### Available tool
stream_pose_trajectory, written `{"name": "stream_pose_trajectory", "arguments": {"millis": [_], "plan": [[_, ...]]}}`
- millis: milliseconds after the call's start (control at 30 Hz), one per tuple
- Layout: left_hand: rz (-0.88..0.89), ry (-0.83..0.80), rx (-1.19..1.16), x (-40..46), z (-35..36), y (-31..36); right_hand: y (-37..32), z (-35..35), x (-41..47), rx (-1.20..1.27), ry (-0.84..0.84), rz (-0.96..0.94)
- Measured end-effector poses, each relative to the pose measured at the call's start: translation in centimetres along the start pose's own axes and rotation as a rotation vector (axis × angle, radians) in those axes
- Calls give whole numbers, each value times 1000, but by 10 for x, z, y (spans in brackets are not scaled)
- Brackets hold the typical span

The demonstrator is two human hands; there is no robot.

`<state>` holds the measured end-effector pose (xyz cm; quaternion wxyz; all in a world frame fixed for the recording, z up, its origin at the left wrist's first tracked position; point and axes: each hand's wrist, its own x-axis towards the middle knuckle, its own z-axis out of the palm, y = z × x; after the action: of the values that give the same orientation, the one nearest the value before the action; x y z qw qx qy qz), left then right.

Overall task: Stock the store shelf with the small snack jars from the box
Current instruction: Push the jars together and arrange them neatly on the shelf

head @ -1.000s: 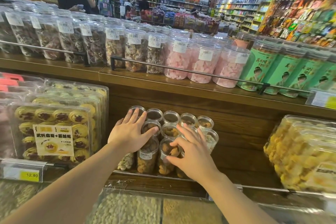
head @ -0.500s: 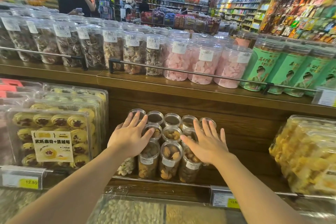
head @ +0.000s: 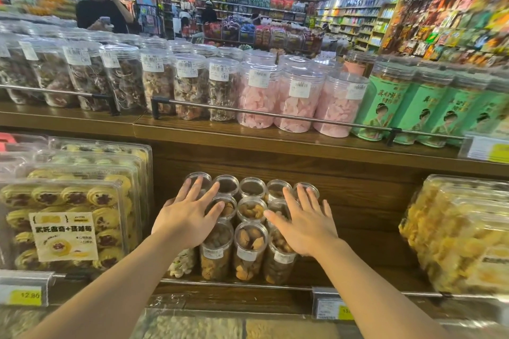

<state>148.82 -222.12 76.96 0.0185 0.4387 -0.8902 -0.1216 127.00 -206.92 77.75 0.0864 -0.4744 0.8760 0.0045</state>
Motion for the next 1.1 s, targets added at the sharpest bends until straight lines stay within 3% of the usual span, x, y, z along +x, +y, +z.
{"name": "stream_pose_trajectory", "arguments": {"millis": [767,900,1100], "plan": [[18,-16,-29,-5,-8,2,-8,-15,-6,-90,-70,17],[14,-19,-37,-3,-7,2,-25,-17,-13,36,2,-19],[9,-17,-38,-4,-10,1,-48,-9,-8,66,-73,-57]]}}
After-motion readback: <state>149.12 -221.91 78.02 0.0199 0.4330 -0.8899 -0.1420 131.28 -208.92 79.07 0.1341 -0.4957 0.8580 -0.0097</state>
